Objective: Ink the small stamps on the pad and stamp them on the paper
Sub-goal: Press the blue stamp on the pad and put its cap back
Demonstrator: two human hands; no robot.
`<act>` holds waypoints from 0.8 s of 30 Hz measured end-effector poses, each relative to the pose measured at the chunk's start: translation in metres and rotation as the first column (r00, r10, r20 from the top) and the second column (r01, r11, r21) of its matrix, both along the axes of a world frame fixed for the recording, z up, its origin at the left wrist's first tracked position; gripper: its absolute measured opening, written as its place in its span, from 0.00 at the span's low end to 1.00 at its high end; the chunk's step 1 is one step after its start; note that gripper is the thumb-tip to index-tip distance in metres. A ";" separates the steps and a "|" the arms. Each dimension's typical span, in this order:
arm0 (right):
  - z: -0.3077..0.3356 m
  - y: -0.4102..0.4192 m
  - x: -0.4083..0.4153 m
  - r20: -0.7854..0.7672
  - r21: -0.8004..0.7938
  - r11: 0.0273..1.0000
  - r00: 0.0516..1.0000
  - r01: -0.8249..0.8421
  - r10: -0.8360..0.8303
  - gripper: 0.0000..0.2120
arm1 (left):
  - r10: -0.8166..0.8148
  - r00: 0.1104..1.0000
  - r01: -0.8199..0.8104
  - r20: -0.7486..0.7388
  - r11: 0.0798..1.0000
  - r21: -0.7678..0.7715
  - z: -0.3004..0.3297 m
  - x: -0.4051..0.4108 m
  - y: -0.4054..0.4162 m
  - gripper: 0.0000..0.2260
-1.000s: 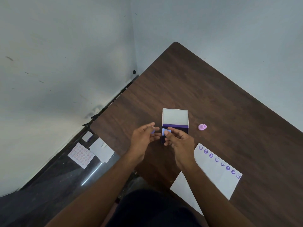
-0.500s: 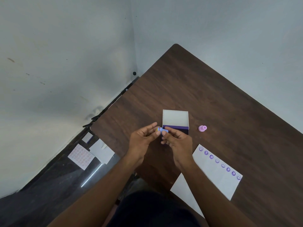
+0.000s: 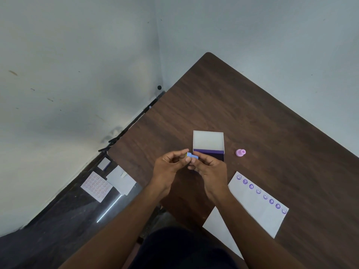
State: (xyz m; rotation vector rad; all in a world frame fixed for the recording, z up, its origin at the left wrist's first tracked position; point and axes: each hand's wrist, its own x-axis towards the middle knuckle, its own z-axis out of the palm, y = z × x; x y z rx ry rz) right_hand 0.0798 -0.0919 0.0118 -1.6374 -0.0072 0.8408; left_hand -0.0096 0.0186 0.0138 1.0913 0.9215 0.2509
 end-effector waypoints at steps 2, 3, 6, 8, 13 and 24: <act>0.000 -0.001 0.000 -0.004 0.013 1.000 1.000 -0.015 0.015 0.12 | -0.024 1.000 0.024 0.014 1.000 -0.003 0.000 -0.001 0.002 0.12; 0.001 -0.001 0.001 -0.005 0.019 1.000 1.000 -0.020 0.020 0.12 | -0.033 0.999 0.033 0.021 0.999 -0.005 0.001 -0.001 0.004 0.13; 0.002 0.000 0.003 0.009 0.023 0.999 0.999 -0.040 0.040 0.12 | -0.058 0.998 0.058 0.036 0.998 -0.004 0.002 -0.002 0.007 0.14; 0.002 0.001 0.005 0.016 0.023 0.998 0.998 -0.053 0.053 0.12 | -0.067 0.996 0.068 0.055 0.998 -0.015 0.004 -0.001 0.008 0.16; 0.004 0.004 0.004 0.058 0.021 0.997 0.996 -0.073 0.072 0.11 | -0.057 0.998 0.057 0.008 0.998 0.023 0.005 -0.002 0.013 0.18; 0.003 0.002 0.002 0.027 0.016 0.997 0.997 -0.071 0.071 0.10 | -0.105 0.994 0.105 -0.013 0.989 0.107 0.003 0.002 0.014 0.11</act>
